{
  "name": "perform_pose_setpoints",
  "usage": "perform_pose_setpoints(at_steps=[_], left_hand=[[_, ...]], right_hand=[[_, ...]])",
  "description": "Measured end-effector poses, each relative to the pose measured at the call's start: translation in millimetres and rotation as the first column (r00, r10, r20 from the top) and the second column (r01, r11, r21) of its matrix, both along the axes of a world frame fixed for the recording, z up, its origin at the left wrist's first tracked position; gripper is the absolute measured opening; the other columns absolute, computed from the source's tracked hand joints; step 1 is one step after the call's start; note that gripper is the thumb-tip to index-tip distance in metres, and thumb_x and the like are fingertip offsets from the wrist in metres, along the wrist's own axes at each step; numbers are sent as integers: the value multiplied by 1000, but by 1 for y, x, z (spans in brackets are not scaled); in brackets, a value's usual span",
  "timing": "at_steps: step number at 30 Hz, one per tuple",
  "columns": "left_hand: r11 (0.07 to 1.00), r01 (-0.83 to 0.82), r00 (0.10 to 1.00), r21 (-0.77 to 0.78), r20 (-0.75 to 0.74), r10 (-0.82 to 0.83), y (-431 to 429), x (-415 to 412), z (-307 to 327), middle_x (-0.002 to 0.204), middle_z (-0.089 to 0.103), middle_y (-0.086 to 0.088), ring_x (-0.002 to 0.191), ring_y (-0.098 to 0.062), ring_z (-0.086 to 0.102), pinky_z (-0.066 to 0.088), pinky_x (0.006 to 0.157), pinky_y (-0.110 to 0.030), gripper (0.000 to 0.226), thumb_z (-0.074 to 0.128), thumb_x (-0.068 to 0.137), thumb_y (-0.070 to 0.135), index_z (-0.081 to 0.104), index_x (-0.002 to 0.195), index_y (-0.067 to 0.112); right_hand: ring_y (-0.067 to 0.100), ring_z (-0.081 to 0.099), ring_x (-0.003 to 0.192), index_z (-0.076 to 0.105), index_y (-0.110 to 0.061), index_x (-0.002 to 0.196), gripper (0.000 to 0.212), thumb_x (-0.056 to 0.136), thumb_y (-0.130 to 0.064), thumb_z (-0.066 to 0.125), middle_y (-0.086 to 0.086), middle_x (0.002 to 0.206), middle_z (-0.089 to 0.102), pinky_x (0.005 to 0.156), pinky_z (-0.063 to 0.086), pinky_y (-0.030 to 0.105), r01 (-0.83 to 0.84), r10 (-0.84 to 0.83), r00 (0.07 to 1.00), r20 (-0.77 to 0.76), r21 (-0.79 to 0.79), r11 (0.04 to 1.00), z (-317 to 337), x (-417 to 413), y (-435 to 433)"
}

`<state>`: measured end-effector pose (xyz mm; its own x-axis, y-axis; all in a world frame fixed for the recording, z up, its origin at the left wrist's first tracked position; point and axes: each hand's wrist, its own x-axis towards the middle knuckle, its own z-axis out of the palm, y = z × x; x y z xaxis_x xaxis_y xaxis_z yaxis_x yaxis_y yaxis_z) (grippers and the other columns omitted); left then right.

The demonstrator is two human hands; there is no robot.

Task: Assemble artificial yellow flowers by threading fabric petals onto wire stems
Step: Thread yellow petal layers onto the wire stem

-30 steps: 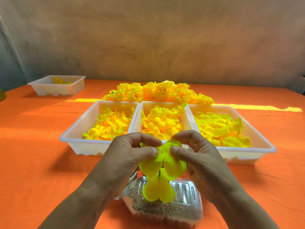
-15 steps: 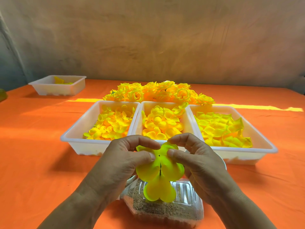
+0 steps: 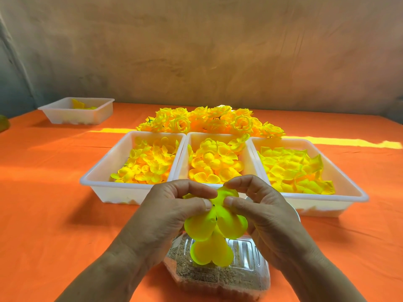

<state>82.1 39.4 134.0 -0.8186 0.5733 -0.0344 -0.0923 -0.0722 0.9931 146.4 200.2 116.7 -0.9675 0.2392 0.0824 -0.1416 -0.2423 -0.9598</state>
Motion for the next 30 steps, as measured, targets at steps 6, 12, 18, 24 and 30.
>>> perform_pose_setpoints(at_steps=[6, 12, 18, 24, 30], left_hand=[[1000, -3, 1000, 4, 7, 3, 0, -1, -4, 81, 73, -15, 70, -25, 68, 56, 66, -34, 23, 73, 59, 11, 79, 80, 18], [996, -54, 999, -71, -4, 54, 1, 1, -13, 91, 74, -19, 78, -32, 68, 54, 81, -49, 24, 73, 59, 19, 79, 82, 21], [995, -17, 998, -97, 50, 22, -2, 4, -23, 87, 77, -10, 72, -21, 73, 58, 59, -30, 18, 75, 65, 14, 78, 82, 21], [987, -37, 998, -158, 45, 45, -4, 8, -27, 84, 76, -8, 73, -23, 73, 58, 60, -34, 26, 68, 83, 0, 78, 83, 25], [983, -68, 997, -171, 25, 73, -1, 13, -30, 71, 71, 5, 64, -16, 69, 57, 55, -33, 25, 69, 81, -3, 77, 81, 21]], right_hand=[[22, 63, 63, 70, -18, 86, 25, 62, -10, 73, 9, 75, 68, 54, 53, 30, -13, 13, 1000, 10, 0, 1000, -2, 0, 2], [24, 64, 65, 70, -18, 86, 23, 67, -5, 73, 6, 78, 70, 57, 53, 33, 10, -11, 999, 36, 31, 999, -6, -1, 4], [22, 64, 62, 70, -19, 85, 24, 75, 4, 71, 4, 72, 71, 56, 53, 31, 22, -27, 996, 82, 63, 998, -10, -2, 7], [19, 65, 64, 70, -28, 81, 29, 77, 1, 72, 6, 71, 70, 55, 49, 29, -4, -14, 989, 145, 123, 992, -16, -6, 9], [16, 66, 65, 70, -28, 83, 29, 74, -1, 77, 1, 72, 71, 59, 49, 32, 21, -59, 978, 198, 191, 981, -22, -9, 12]])
